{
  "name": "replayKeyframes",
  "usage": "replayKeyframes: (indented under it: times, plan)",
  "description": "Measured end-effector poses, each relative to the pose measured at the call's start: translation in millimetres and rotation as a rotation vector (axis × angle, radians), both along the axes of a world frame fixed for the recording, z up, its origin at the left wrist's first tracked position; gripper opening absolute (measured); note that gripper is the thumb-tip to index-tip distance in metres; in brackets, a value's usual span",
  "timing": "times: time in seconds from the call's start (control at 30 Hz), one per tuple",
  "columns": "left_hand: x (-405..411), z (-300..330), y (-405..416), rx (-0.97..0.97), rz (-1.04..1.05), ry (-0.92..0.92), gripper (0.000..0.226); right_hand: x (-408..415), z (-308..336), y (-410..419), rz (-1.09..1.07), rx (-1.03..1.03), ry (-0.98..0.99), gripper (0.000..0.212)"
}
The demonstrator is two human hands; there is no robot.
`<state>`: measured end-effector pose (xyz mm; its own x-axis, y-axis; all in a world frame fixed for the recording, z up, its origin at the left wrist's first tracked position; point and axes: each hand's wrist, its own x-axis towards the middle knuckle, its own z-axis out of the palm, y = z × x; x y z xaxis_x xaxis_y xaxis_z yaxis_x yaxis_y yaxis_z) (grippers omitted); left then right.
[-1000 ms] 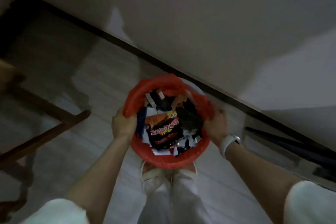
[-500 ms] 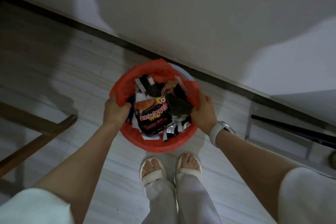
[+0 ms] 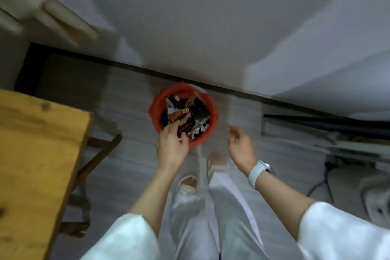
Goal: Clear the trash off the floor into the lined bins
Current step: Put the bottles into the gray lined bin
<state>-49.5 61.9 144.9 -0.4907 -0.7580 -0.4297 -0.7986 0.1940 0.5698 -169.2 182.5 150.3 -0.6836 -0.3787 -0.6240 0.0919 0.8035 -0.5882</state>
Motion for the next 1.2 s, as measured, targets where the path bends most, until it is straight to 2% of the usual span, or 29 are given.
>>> replayKeyframes:
  times: [0.2,0.4,0.57,0.77,0.9,1.0,1.2]
  plan:
    - [30,104,78,0.096,-0.296,0.011,0.042,56,106,90,-0.155,0.048,0.103,0.031]
    - [55,162,157,0.039,-0.737,-0.024,0.041,136,159,202,-0.597,0.060,0.125,0.028]
    - [51,175,242,0.021,-1.150,-0.096,0.042,199,172,297,-1.001,0.074,0.090,0.028]
    - [25,188,390,-0.004,-1.510,-0.077,0.040,248,174,421,-1.376,0.057,0.063,0.030]
    - [6,189,506,-0.028,-1.691,-0.104,0.040,263,171,512,-1.535,0.037,0.029,0.031]
    - [-5,193,594,-0.028,-1.747,-0.089,0.041,268,176,581,-1.595,0.010,-0.010,0.034]
    - [-25,206,753,0.031,-1.895,-0.029,0.041,257,188,722,-1.721,0.064,0.082,0.032]
